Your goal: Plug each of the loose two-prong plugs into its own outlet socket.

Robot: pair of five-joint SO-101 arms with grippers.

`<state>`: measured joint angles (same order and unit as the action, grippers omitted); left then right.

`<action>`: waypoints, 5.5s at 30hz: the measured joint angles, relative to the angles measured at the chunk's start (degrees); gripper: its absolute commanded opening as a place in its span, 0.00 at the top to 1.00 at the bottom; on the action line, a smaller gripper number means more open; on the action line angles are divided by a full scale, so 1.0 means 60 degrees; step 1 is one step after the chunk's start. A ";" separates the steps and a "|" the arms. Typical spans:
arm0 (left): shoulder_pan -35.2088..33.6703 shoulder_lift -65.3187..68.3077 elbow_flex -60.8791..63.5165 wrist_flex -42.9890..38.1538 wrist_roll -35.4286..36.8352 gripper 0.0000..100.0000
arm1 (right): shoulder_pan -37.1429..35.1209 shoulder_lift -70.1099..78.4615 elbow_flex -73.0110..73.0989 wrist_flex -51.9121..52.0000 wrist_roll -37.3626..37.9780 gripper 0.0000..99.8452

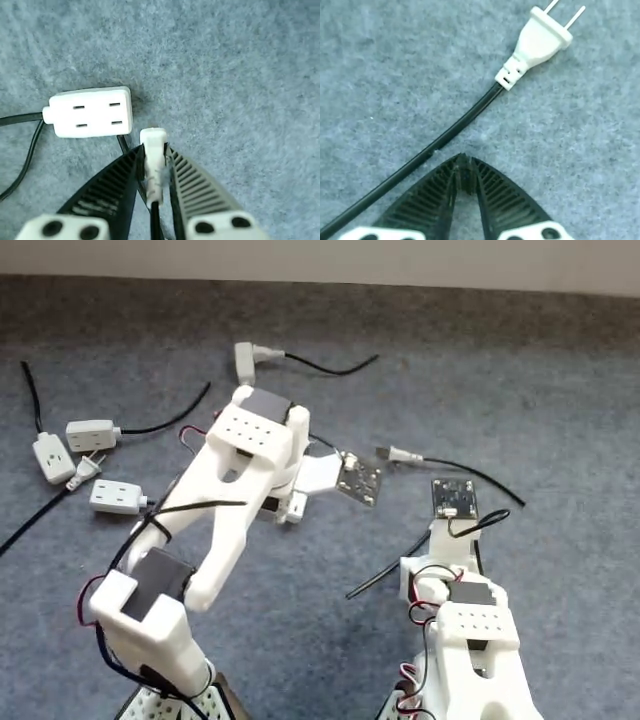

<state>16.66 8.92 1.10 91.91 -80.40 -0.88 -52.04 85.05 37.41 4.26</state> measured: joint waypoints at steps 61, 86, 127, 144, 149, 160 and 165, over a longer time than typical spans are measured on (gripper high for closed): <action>0.1245 0.0557 -0.1670 -0.0571 0.0015 0.99 | -0.0059 -0.0059 0.0278 -0.0821 0.0615 0.99; 0.0630 0.1568 -0.1670 -0.0571 0.0015 0.99 | -0.0059 -0.0059 0.0278 -0.0835 0.0615 0.99; 0.0484 0.2462 -0.1802 -0.0557 0.0015 0.99 | -0.0059 -0.0059 0.0278 -0.0835 0.0615 0.99; 0.0249 0.2593 -0.2388 0.0132 0.0015 0.99 | -0.0059 -0.0059 0.0278 -0.0835 0.0615 0.99; 0.0249 0.2637 -0.2403 0.0132 0.0015 0.99 | -0.0059 -0.0059 0.0278 -0.0835 0.0615 0.99; 0.0542 0.4689 -0.3604 0.0322 0.0029 0.99 | -0.0059 -0.0059 0.0278 -0.0835 0.0615 0.99; 0.0484 0.5670 -0.4527 0.0908 0.0029 0.99 | -0.0059 -0.0059 0.0278 -0.0835 0.0615 0.99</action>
<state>19.56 42.95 -26.07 97.36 -80.22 -1.23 -52.40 86.73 32.40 7.96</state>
